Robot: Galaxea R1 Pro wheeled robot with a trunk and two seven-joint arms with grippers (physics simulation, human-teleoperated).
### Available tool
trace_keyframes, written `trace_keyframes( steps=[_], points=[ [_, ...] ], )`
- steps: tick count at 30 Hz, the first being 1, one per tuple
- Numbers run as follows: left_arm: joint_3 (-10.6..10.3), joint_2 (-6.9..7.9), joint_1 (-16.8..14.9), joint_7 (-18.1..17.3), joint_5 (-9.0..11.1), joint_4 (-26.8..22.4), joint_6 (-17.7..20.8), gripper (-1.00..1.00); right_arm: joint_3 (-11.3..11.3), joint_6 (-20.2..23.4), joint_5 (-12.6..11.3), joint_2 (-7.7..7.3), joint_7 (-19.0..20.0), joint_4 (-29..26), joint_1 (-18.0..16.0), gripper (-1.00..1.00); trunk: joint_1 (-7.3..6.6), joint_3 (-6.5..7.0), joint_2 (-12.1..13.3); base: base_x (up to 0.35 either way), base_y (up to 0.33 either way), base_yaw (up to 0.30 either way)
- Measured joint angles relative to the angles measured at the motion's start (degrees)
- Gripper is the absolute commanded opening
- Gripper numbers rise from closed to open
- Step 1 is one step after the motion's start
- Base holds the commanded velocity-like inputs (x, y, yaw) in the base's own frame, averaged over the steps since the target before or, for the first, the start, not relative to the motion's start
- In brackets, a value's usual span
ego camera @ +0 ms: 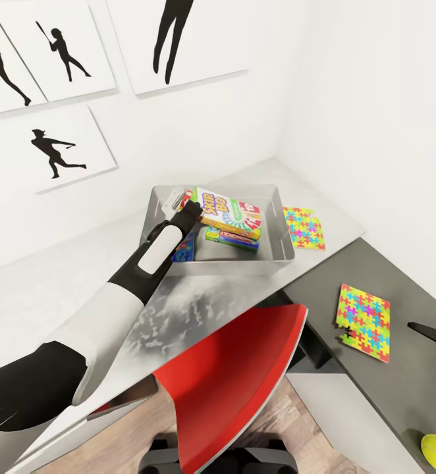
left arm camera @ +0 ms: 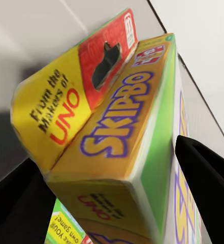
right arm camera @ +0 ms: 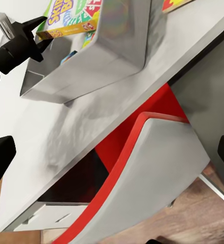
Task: Put all the toys in the child's room - the three board games (two on the bed and one on the table), the two jigsaw puzzles on the table, and the tennis ball on the table - inside the toy box on the table in the child's room.
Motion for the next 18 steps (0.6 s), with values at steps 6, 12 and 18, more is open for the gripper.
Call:
trace_keyframes(
  steps=[6,12,18],
  points=[
    [0.0,-0.02,0.0,0.02,-0.1,0.0,-0.06,-1.0,0.0,-0.01,0.0,0.0,0.0,0.02,0.0,1.0,0.0,-0.4,0.0,0.0,0.0,0.0],
    [0.0,-0.08,-0.18,0.02,-0.17,0.0,-0.09,-1.0,0.0,-0.01,0.0,0.01,0.01,0.01,0.0,1.0,0.0,-0.89,0.0,0.0,0.0,0.0],
    [0.1,-0.11,-0.33,-0.13,-0.56,-0.11,-0.05,-1.0,0.0,-0.01,0.0,-0.03,0.04,0.0,0.02,1.0,-0.01,-1.22,-0.02,0.0,0.0,0.0]
  ],
)
